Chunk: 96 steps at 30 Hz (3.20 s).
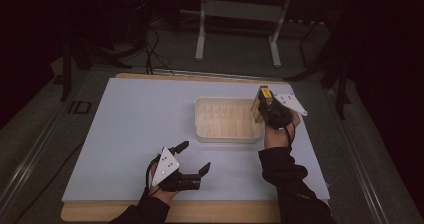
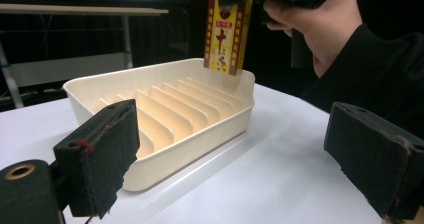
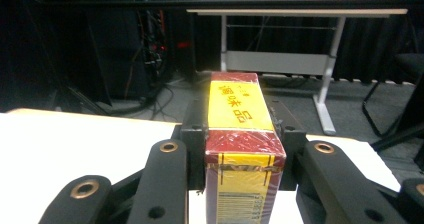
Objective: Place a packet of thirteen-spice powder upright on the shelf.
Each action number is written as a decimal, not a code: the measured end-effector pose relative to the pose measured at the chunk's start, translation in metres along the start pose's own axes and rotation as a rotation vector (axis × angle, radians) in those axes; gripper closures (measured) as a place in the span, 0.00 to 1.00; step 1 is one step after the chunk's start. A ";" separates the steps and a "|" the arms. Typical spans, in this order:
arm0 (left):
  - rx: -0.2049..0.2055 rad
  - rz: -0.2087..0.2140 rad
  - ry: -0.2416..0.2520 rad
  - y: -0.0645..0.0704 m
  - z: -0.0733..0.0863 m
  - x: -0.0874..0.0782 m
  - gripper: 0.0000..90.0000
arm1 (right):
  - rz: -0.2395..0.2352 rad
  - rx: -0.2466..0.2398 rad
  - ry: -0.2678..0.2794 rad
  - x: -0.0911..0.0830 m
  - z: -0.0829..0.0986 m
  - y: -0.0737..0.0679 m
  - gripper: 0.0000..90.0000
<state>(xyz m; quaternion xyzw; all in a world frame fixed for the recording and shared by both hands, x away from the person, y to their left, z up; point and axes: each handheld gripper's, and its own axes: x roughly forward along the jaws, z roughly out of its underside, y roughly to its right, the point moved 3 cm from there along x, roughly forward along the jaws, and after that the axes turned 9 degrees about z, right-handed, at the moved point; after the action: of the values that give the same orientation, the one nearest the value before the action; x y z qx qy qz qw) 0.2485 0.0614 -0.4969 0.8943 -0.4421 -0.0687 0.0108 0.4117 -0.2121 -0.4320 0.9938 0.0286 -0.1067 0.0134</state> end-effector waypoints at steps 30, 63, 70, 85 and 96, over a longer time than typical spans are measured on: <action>-0.004 0.001 0.000 -0.002 0.003 0.001 0.10 | 0.054 0.003 -0.104 0.028 0.065 -0.007 0.74; 0.010 0.002 -0.009 -0.001 0.002 0.001 0.10 | -0.268 0.009 -0.101 -0.014 0.011 0.004 0.20; 0.007 0.002 -0.008 -0.002 0.001 0.000 0.10 | -0.356 -0.022 -0.069 -0.040 0.010 0.006 0.14; 0.004 0.004 -0.012 -0.002 0.002 0.000 0.10 | -0.462 -0.089 -0.056 -0.092 0.029 0.012 0.13; 0.002 0.013 -0.014 -0.002 0.002 0.000 0.10 | -0.493 -0.161 -0.067 -0.115 0.047 0.024 0.14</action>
<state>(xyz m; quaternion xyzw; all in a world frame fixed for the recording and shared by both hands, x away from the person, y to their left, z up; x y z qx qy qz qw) 0.2496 0.0623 -0.4991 0.8909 -0.4479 -0.0746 0.0072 0.2912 -0.2435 -0.4534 0.9484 0.2781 -0.1368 0.0670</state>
